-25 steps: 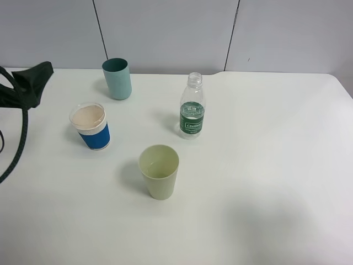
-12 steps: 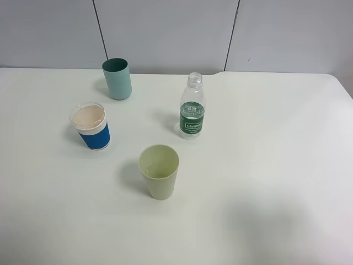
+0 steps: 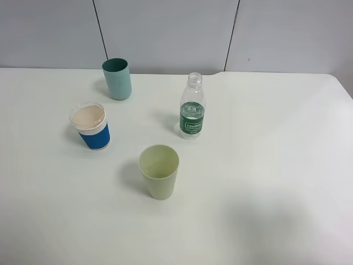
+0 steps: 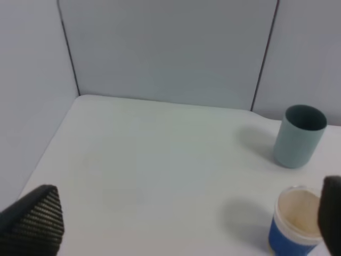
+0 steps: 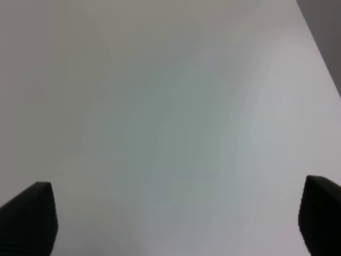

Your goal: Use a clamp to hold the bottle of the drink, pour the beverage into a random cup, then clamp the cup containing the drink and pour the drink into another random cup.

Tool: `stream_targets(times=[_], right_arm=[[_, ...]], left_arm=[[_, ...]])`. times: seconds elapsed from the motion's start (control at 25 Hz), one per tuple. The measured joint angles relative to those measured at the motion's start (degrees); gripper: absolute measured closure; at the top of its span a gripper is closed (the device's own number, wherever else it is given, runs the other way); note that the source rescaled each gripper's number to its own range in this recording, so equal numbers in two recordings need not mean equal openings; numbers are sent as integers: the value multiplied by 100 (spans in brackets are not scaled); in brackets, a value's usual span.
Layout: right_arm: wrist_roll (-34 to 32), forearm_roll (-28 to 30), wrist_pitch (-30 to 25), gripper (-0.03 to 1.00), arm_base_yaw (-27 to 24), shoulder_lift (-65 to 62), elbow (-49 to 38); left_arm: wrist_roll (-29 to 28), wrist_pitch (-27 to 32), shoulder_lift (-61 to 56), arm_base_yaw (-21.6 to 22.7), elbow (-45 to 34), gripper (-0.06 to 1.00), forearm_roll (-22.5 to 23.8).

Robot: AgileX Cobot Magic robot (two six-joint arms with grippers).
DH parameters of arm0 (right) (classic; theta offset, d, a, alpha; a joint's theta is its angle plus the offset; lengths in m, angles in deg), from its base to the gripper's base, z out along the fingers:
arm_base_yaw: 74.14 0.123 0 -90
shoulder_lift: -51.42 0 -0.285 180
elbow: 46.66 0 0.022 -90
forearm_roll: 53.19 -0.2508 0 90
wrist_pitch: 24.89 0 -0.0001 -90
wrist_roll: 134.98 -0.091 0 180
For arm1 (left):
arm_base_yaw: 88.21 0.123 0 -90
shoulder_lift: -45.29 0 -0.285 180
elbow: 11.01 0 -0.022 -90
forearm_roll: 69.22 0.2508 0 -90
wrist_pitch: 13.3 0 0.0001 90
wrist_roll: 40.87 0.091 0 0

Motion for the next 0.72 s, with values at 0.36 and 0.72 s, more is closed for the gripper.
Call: stream_targets(times=[0.36,0.72], right_arm=[[0,0,0,20,0,0,0],[0,0,0,20,0,0,0]], left_arm=[[242,1134,-1067,0,-113,6,-298],[544,1709,-1328,-9,-702,6,-748]])
